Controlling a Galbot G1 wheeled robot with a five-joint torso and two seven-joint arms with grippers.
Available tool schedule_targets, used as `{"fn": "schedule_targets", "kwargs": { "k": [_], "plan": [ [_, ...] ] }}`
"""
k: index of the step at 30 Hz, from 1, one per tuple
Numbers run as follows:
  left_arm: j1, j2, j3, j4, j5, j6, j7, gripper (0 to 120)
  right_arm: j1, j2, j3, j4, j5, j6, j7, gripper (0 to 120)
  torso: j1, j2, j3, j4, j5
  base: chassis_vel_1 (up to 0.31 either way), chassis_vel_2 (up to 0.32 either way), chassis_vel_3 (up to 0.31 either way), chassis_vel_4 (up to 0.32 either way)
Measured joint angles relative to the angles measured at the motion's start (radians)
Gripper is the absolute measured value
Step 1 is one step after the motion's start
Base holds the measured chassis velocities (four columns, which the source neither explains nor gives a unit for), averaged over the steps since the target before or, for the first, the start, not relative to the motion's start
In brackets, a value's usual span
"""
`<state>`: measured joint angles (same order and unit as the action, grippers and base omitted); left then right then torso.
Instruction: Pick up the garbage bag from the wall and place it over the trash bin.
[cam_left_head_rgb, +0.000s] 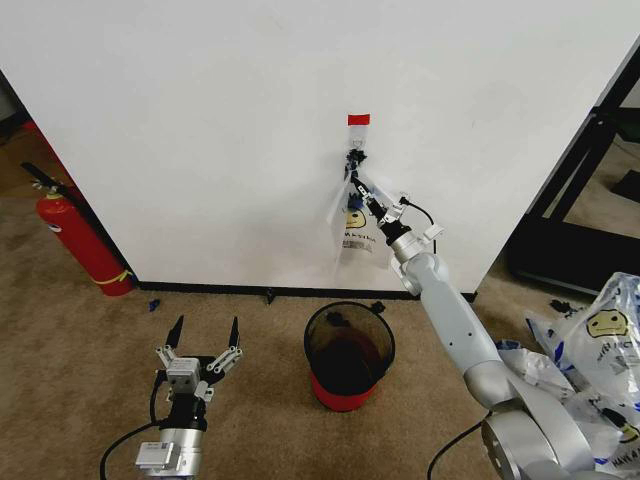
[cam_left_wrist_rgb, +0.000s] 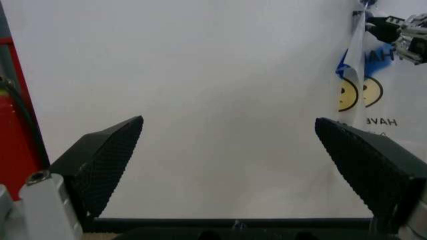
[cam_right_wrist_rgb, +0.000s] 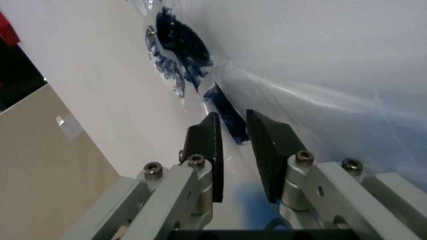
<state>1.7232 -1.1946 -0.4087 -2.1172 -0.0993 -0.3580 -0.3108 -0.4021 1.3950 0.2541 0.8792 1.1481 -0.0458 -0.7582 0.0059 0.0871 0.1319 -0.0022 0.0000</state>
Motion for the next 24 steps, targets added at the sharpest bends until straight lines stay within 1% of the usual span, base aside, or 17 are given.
{"fn": "schedule_targets", "kwargs": {
  "k": [13, 16, 17, 24],
  "plan": [
    [-0.001, 0.000, 0.000, -0.002, -0.005, 0.000, 0.000, 100, 0.028, 0.005, 0.003, -0.026, 0.001, -0.001, 0.001, 16, 0.000, 0.000, 0.000, -0.0004, 0.0000, 0.000, 0.000, 0.000, 0.000],
    [-0.001, 0.000, -0.001, -0.003, -0.005, 0.000, 0.000, 100, 0.031, 0.005, 0.004, -0.029, 0.001, 0.000, 0.003, 8, 0.000, 0.000, 0.000, 0.0001, 0.0001, 0.000, 0.000, 0.000, 0.000],
    [-0.001, 0.000, -0.001, -0.003, -0.006, 0.000, 0.000, 100, 0.031, 0.006, 0.004, -0.029, 0.001, 0.000, 0.003, 1, 0.000, 0.000, 0.000, 0.0001, -0.0002, 0.000, 0.000, 0.000, 0.000],
    [0.004, 0.000, -0.001, -0.006, -0.006, -0.002, 0.000, 100, 0.031, 0.012, 0.003, -0.031, -0.003, 0.001, 0.003, 0, 0.000, 0.000, 0.000, 0.0000, 0.0001, 0.000, 0.000, 0.000, 0.000]
  ]
}}
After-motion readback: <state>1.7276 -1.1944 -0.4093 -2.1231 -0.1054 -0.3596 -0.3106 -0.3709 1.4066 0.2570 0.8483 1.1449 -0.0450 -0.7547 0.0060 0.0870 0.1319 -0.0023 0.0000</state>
